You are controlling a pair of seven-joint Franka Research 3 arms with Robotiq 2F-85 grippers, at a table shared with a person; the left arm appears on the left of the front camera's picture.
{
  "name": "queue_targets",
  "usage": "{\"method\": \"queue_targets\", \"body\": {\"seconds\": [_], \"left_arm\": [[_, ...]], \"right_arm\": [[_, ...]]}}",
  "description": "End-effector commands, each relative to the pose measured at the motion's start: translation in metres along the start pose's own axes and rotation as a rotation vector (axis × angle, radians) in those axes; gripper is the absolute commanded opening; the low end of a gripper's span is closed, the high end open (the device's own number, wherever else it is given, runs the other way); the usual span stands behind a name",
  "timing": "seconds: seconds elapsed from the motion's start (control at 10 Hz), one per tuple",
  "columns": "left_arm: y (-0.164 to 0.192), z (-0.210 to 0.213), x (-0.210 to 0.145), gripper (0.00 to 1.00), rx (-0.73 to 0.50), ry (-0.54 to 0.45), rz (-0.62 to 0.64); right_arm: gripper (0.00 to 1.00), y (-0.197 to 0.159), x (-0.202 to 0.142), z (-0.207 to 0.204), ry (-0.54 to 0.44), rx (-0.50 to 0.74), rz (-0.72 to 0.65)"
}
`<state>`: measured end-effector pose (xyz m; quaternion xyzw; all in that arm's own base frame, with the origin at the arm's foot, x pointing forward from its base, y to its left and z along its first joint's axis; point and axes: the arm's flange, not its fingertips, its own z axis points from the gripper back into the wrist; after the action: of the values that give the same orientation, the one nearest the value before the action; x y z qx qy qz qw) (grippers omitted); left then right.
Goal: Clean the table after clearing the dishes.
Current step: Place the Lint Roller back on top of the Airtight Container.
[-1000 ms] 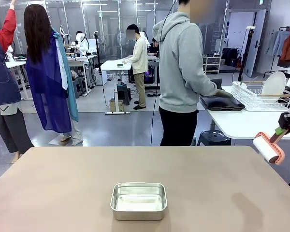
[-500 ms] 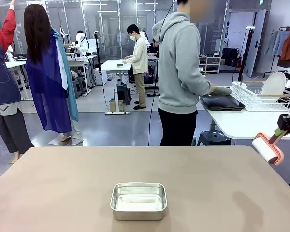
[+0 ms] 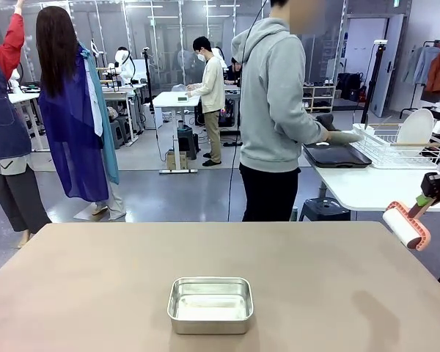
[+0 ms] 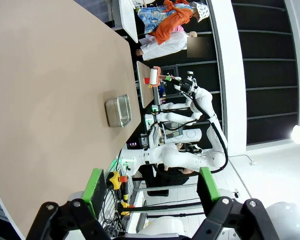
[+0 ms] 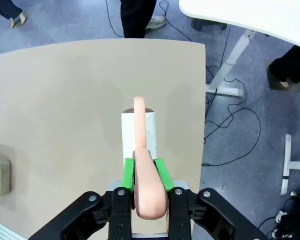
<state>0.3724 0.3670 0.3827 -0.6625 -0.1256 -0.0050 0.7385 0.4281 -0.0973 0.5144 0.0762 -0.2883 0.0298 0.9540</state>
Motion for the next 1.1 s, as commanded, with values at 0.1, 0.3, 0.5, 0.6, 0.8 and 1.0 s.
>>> {"method": "queue_targets", "body": {"seconds": [0.1, 0.3, 0.5, 0.6, 0.8, 1.0], "left_arm": [[-0.001, -0.001, -0.007, 0.93, 0.011, 0.003, -0.008], [-0.001, -0.001, -0.007, 0.93, 0.011, 0.003, -0.008], [-0.001, -0.001, -0.007, 0.93, 0.011, 0.003, -0.008], [-0.001, -0.001, -0.007, 0.93, 0.011, 0.003, -0.008], [-0.001, -0.001, -0.007, 0.93, 0.011, 0.003, -0.008], [-0.001, -0.001, -0.007, 0.93, 0.011, 0.003, -0.008]], "right_arm": [[0.22, 0.043, 0.007, 0.016, -0.049, -0.009, 0.132], [0.22, 0.141, 0.006, 0.035, -0.096, 0.045, 0.449], [0.22, 0.235, -0.004, 0.032, -0.086, 0.154, 0.723], [0.22, 0.298, -0.01, 0.022, -0.064, 0.235, 0.912], [0.22, 0.373, -0.016, 0.014, 0.061, 0.473, 1.094], [0.22, 0.421, -0.024, -0.008, 0.208, 0.536, 1.244]]}}
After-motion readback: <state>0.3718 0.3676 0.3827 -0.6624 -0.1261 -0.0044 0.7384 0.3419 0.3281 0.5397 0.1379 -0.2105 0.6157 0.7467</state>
